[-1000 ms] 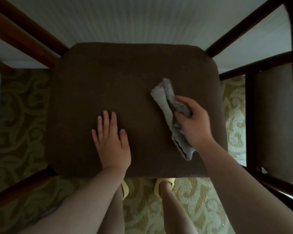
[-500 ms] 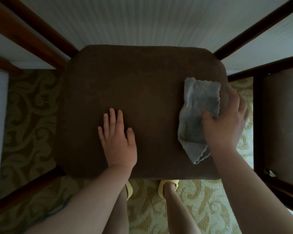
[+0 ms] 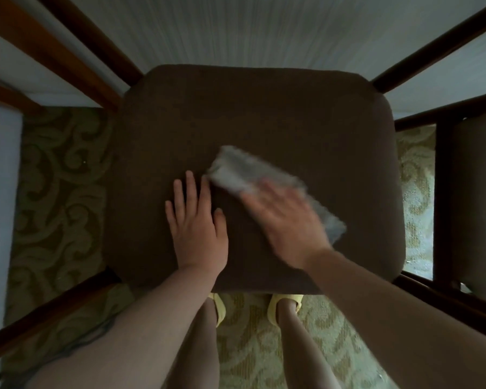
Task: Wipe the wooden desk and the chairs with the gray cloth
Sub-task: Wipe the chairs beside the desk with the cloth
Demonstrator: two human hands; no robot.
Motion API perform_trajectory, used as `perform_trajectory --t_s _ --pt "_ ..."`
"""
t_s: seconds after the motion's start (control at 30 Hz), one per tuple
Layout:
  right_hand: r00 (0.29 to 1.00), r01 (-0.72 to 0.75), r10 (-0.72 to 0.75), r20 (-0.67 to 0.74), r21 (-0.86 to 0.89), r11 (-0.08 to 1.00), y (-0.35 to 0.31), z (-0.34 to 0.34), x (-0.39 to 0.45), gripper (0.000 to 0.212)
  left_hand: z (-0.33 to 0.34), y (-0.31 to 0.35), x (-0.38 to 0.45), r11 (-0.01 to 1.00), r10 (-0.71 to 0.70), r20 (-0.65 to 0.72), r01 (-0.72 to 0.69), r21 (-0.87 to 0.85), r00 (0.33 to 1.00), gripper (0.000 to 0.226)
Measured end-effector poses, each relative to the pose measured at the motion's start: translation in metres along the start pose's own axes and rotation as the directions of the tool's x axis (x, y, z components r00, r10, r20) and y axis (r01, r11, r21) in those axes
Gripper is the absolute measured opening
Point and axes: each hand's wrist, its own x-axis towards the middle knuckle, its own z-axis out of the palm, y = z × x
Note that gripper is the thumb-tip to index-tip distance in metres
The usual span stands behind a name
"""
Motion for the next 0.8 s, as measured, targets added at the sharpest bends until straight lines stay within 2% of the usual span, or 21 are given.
perform_trajectory --t_s 0.03,0.07,0.1,0.13,0.17,0.2,0.23,0.27,0.3,0.37,0.4,0.43,0.47,0.53,0.57,0.6,0.63,0.67,0.7,0.77,0.8 --pt "0.963 -0.259 0.259 -0.069 0.017 0.966 0.015 -0.003 -0.002 0.065 0.000 -0.003 0.000 1.000 -0.002 -0.003 0.002 0.017 1.000 0.058" --pt "0.811 -0.567 0.575 -0.109 0.097 0.818 0.024 -0.008 -0.006 0.061 0.000 -0.007 -0.001 1.000 -0.008 -0.007 0.008 0.029 1.000 0.058" --pt "0.603 -0.772 0.791 -0.098 0.180 0.610 0.022 -0.008 -0.006 0.058 0.000 -0.009 -0.001 0.999 -0.018 -0.013 0.018 0.031 1.000 0.058" --pt "0.461 -0.859 0.884 -0.075 0.212 0.466 0.010 -0.007 -0.001 0.055 0.001 -0.010 -0.001 0.999 -0.030 -0.018 0.030 0.027 0.999 0.058" --pt "0.444 -0.869 0.894 -0.059 0.214 0.445 -0.008 -0.004 0.005 0.054 0.003 -0.010 -0.001 0.999 -0.037 -0.022 0.038 0.020 0.999 0.058" --pt "0.542 -0.814 0.838 -0.058 0.211 0.541 -0.030 0.001 0.009 0.053 0.004 -0.009 -0.001 0.999 -0.042 -0.026 0.042 0.011 0.999 0.059" --pt "0.702 -0.688 0.709 -0.059 0.198 0.698 -0.052 0.007 0.013 0.053 0.005 -0.008 -0.002 0.999 -0.052 -0.029 0.052 -0.002 0.998 0.059" --pt "0.868 -0.486 0.496 -0.031 0.151 0.861 -0.072 0.014 0.013 0.055 0.004 -0.008 -0.003 0.997 -0.077 -0.035 0.077 -0.020 0.996 0.058" --pt "0.972 -0.234 0.234 0.020 0.090 0.968 -0.083 0.018 0.014 0.057 0.003 -0.011 -0.003 0.992 -0.119 -0.048 0.117 -0.041 0.992 0.056" --pt "0.982 0.150 -0.151 0.111 0.026 0.988 -0.068 0.014 0.026 0.060 0.000 -0.024 -0.004 0.978 -0.208 -0.083 0.204 -0.051 0.975 0.054" --pt "0.978 0.184 -0.182 0.103 -0.005 0.983 -0.055 0.010 0.036 0.061 -0.002 -0.033 -0.004 0.973 -0.229 -0.093 0.227 -0.033 0.969 0.055" --pt "0.993 0.102 -0.101 0.062 -0.024 0.994 -0.044 0.006 0.048 0.062 -0.004 -0.044 -0.004 0.971 -0.237 -0.102 0.237 -0.012 0.966 0.059" --pt "0.997 -0.079 0.079 0.013 -0.001 0.997 -0.036 0.002 0.061 0.062 -0.005 -0.054 -0.004 0.968 -0.251 -0.115 0.253 -0.001 0.961 0.061" --pt "0.893 -0.444 0.449 -0.021 0.116 0.888 -0.041 -0.003 0.089 0.057 -0.007 -0.070 -0.001 0.945 -0.326 -0.146 0.328 -0.010 0.934 0.063" --pt "0.873 -0.485 0.489 0.002 0.131 0.865 -0.054 -0.003 0.105 0.055 -0.008 -0.074 0.001 0.933 -0.357 -0.155 0.361 -0.006 0.921 0.062" --pt "0.910 -0.414 0.411 0.046 0.111 0.904 -0.071 -0.002 0.121 0.054 -0.009 -0.077 0.004 0.928 -0.367 -0.164 0.373 0.009 0.916 0.062" --pt "0.968 -0.238 0.229 0.100 0.089 0.967 -0.086 -0.003 0.136 0.053 -0.009 -0.079 0.007 0.930 -0.357 -0.172 0.366 0.028 0.918 0.062" --pt "0.988 -0.009 -0.002 0.153 0.072 0.997 -0.096 -0.007 0.150 0.053 -0.011 -0.079 0.012 0.935 -0.339 -0.177 0.351 0.045 0.924 0.063" --pt "0.960 0.192 -0.197 0.198 0.044 0.980 -0.097 -0.010 0.165 0.053 -0.012 -0.079 0.018 0.941 -0.319 -0.183 0.334 0.058 0.930 0.064" --pt "0.917 0.343 -0.321 0.238 -0.055 0.938 -0.081 -0.015 0.197 0.052 -0.016 -0.075 0.032 0.953 -0.285 -0.183 0.299 0.054 0.941 0.064" --pt "0.942 0.283 -0.261 0.212 -0.083 0.956 -0.067 -0.018 0.210 0.052 -0.019 -0.071 0.039 0.957 -0.276 -0.177 0.287 0.040 0.945 0.065"
